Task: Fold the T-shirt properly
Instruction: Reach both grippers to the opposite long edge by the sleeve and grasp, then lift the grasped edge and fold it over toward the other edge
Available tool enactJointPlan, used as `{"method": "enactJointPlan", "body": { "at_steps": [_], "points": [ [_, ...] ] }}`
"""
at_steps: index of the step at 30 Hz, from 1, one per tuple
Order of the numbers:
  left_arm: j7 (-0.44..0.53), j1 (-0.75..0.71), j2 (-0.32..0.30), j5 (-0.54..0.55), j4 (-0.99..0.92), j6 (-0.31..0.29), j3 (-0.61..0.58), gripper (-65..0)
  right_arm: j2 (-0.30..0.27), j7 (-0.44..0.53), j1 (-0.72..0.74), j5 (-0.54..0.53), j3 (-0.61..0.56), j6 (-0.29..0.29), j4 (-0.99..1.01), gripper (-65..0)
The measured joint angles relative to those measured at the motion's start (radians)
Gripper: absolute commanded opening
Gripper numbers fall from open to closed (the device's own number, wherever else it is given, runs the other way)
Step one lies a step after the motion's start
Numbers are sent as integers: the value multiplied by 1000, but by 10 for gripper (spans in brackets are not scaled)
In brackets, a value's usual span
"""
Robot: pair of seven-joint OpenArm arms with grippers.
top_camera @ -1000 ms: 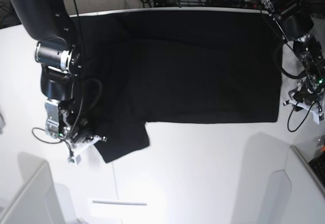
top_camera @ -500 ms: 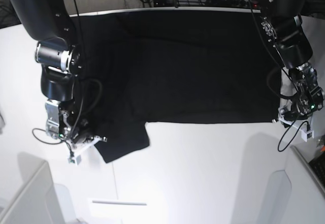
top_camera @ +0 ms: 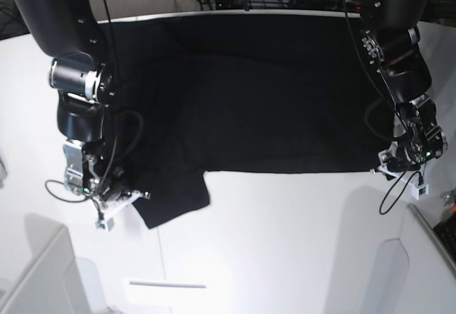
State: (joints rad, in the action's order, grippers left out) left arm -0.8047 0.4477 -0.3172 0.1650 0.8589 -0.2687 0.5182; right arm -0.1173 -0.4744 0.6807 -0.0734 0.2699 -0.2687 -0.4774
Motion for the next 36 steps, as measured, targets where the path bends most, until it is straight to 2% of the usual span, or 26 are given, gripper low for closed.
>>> {"method": "enactJointPlan", "body": {
  "at_steps": [2, 6, 7, 12, 21, 25, 31, 33, 36],
  "points": [
    [3, 0, 6, -1, 1, 0, 0, -433, 0, 0, 0, 0, 0, 0, 0, -650],
    [4, -2, 13, 0, 1, -1, 0, -640, 0, 0, 0, 0, 0, 0, 0, -650],
    [4, -2, 12, 0, 1, 0, 0, -650, -1, 0, 0, 0, 0, 0, 0, -650],
    [3, -2, 13, 0, 1, -2, 0, -650, -1, 4, -3, 0, 0, 0, -2, -650],
    [-25, -10, 16, 7, 42, -8, 0, -650, -1, -25, -86, 11, -5, 0, -202, -650],
    [-26, -34, 15, 6, 113, -72, 0, -650, 0, -23, -92, 7, -5, 0, -209, -650],
    [-27, -64, 15, 8, 166, -92, 9, -650, 0, -26, -107, 9, -1, 0, -222, -650],
    [-41, -80, 16, 30, 194, -90, 10, -650, 3, -25, -130, 8, -1, 0, -288, -650],
    [-104, -100, 15, 134, 245, -91, 10, -650, 3, -33, -175, 10, -3, 0, -388, -650]
  ]
}}
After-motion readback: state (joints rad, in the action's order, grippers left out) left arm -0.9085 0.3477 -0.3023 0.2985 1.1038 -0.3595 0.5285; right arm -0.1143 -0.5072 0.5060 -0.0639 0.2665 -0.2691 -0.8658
